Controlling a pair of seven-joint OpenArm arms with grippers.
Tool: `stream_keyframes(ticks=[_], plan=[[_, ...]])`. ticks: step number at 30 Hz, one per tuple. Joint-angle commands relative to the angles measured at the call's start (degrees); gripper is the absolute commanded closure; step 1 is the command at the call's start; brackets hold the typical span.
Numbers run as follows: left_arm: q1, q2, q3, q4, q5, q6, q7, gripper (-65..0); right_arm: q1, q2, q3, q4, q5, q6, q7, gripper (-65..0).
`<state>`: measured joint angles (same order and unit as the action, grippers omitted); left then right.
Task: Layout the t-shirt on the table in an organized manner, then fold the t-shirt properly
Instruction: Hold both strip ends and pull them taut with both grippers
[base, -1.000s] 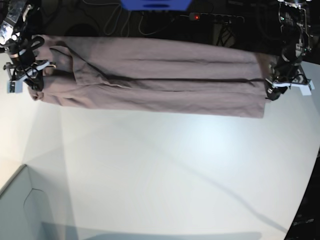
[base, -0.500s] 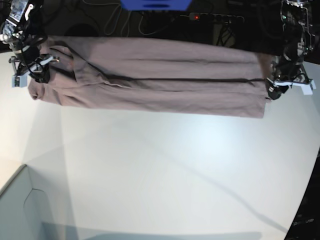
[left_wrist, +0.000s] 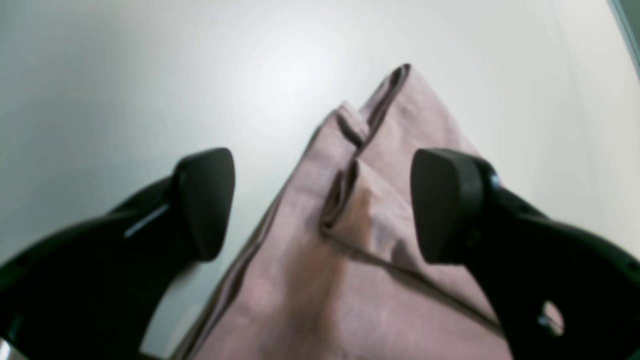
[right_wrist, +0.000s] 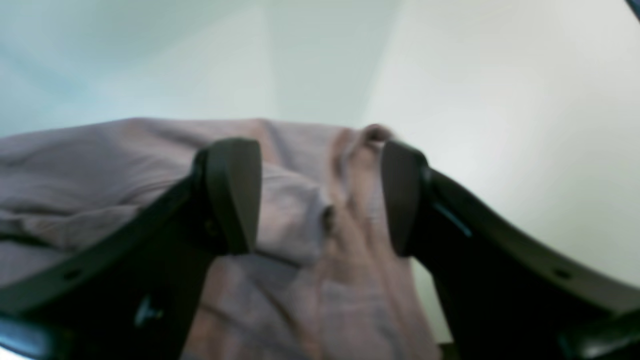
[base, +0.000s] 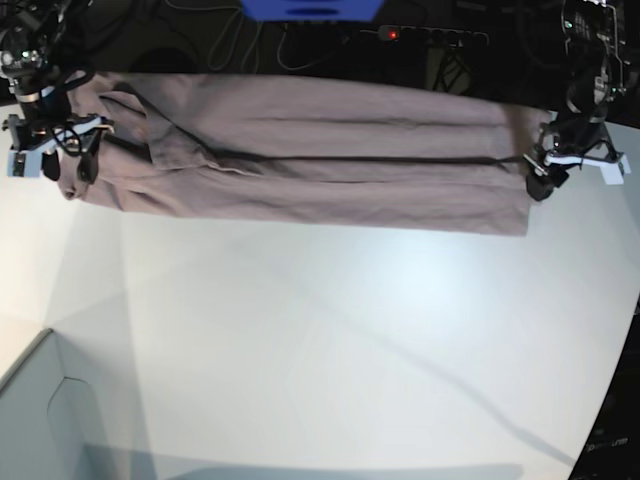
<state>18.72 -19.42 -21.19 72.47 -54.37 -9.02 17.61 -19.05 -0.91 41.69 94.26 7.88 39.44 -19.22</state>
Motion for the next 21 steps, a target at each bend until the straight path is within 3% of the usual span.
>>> stream_keyframes(ticks=[1,11,13,20,21], plan=[[-0.1,-0.3,0.6,0.7,-0.4,-0.7,-0.9,-53.1,-0.2,0.6,-0.8,0.6,0.5,0.6,-0.1,-38.1],[-1.1,0.0,9.3,0.5,-0.4,-0.7,-0.9,-50.7,0.0,0.7,-3.8,-7.4,0.5,0.6,-2.0,-38.1],[-1.9,0.1,9.8,0.0,-0.4,-0.7,-0.9,-41.7,1.6,0.9,-3.6,-9.8,0.5,0.6,-2.0,-38.1],[-3.4,0.1,9.1,-4.3,-0.4,-0.7,-1.0,-0.5,4.4,4.2,-3.8,-18.5,0.5,0.6,-1.9,-38.1],[-3.3,-0.1,9.1,-4.3,-0.4,-0.7,-1.1,0.0,4.5,4.6,-3.9,-19.3,0.5,0.6,-1.9,-38.1]])
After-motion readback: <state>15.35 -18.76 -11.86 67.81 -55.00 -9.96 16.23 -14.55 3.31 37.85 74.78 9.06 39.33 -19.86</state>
